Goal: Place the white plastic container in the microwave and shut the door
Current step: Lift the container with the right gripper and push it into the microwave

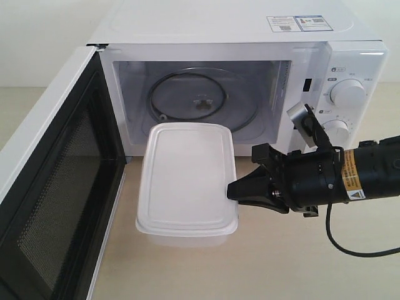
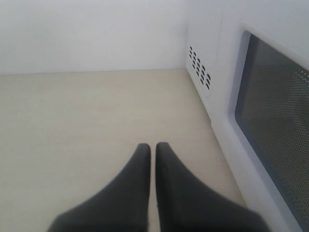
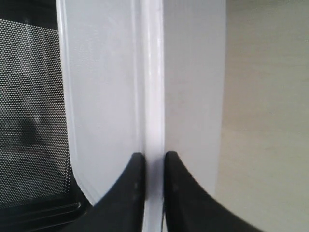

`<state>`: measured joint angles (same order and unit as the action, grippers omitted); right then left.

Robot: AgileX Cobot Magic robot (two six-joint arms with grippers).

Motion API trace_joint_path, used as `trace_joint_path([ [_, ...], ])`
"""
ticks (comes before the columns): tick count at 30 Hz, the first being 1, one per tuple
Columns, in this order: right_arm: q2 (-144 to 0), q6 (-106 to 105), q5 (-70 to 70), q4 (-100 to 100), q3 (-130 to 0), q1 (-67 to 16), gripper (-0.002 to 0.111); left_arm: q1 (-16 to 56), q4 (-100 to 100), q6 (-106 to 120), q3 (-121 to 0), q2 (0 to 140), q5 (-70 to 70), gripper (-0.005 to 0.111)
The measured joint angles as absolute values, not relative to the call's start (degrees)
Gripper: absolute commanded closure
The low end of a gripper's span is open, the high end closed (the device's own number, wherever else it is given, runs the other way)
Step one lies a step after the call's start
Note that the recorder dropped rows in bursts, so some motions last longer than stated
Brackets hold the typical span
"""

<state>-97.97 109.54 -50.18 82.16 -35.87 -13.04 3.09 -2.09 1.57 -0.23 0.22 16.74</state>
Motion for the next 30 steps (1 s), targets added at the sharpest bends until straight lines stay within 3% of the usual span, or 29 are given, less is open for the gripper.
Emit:
trace_joint_path([
  [22, -98.0, 109.5, -50.1, 78.7, -35.9, -13.4, 0.108, 3.1, -2.1, 1.6, -0.2, 0.2, 16.7, 0.102],
  [30, -98.0, 104.6, -40.7, 65.8, -35.9, -22.2, 0.108, 3.1, -2.1, 1.6, -0.2, 0.2, 16.7, 0.102],
])
